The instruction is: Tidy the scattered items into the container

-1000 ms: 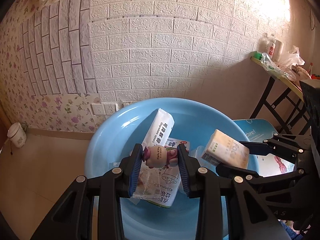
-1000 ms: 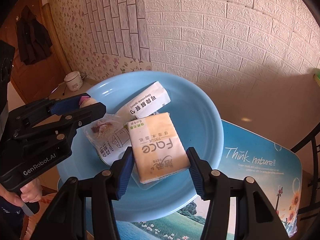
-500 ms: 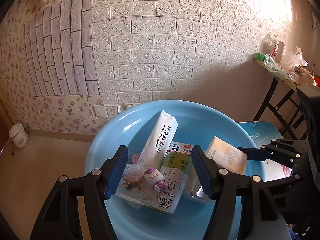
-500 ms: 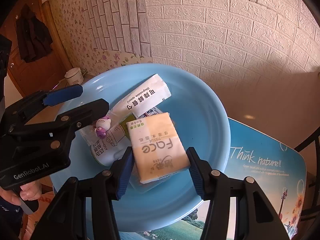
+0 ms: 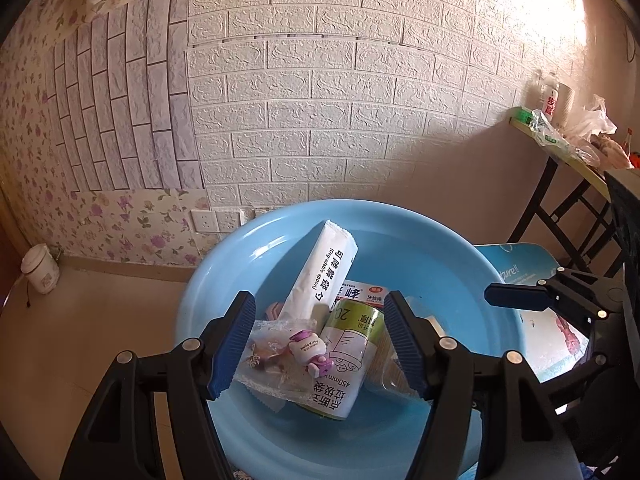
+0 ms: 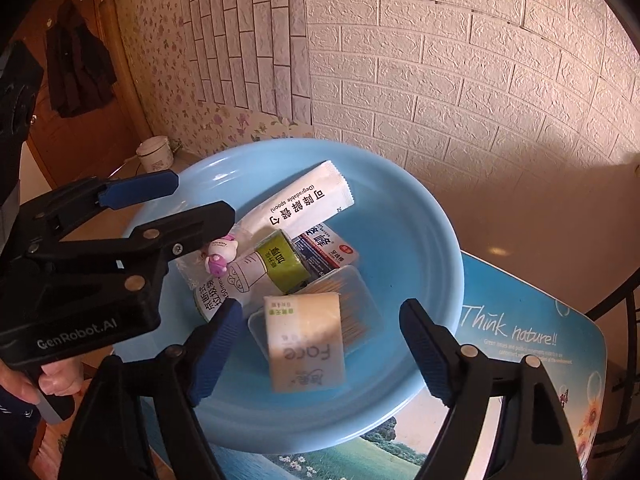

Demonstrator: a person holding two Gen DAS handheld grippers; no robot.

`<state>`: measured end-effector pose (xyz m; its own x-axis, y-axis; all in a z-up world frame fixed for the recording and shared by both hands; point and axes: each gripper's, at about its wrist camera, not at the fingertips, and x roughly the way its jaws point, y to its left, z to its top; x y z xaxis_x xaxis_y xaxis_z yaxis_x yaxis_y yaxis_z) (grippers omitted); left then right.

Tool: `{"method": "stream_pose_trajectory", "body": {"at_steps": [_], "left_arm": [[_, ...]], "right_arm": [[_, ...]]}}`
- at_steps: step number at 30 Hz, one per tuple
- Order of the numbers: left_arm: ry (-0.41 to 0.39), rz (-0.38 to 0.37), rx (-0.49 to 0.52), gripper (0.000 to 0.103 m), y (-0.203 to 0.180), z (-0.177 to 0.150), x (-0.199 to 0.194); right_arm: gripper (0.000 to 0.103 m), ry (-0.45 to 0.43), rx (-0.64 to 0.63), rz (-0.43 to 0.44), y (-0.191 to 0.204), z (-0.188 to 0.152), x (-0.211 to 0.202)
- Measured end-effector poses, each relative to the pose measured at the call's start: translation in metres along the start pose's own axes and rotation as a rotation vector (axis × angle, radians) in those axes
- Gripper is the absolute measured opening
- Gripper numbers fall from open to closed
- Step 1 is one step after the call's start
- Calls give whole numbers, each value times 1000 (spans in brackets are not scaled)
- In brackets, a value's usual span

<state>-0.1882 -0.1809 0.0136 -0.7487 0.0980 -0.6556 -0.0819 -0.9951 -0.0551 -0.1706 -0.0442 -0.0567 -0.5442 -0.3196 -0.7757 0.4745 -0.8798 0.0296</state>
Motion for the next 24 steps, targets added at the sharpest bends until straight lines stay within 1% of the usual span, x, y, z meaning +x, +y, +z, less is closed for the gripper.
{"method": "stream_pose_trajectory", "body": {"at_steps": [4, 8, 12, 14, 18, 21, 24], "left_arm": [[-2, 1, 0, 65, -1, -1, -5], [-4, 1, -3, 68, -4, -1, -10], [-9, -1, 15, 70, -14, -2, -17], [-14, 11, 27, 72, -21, -3, -21], [-30, 14, 26, 74, -30, -1, -30], [-40, 21, 22, 76, -36, 1, -35], [-33, 26, 10, 81, -44, 3, -38]], "right_arm": [[82, 2, 19, -8, -5, 0, -2], [82, -8, 37, -14, -8, -1, -10], [82, -18, 58, -29, -13, -6, -19], [82, -21, 74, -31, -16, -9, -23], [82, -20, 112, -47, -26, -15, -31], [82, -29, 133, -61, -33, -19, -39], [82, -43, 160, -82, -42, -23, -50]]}}
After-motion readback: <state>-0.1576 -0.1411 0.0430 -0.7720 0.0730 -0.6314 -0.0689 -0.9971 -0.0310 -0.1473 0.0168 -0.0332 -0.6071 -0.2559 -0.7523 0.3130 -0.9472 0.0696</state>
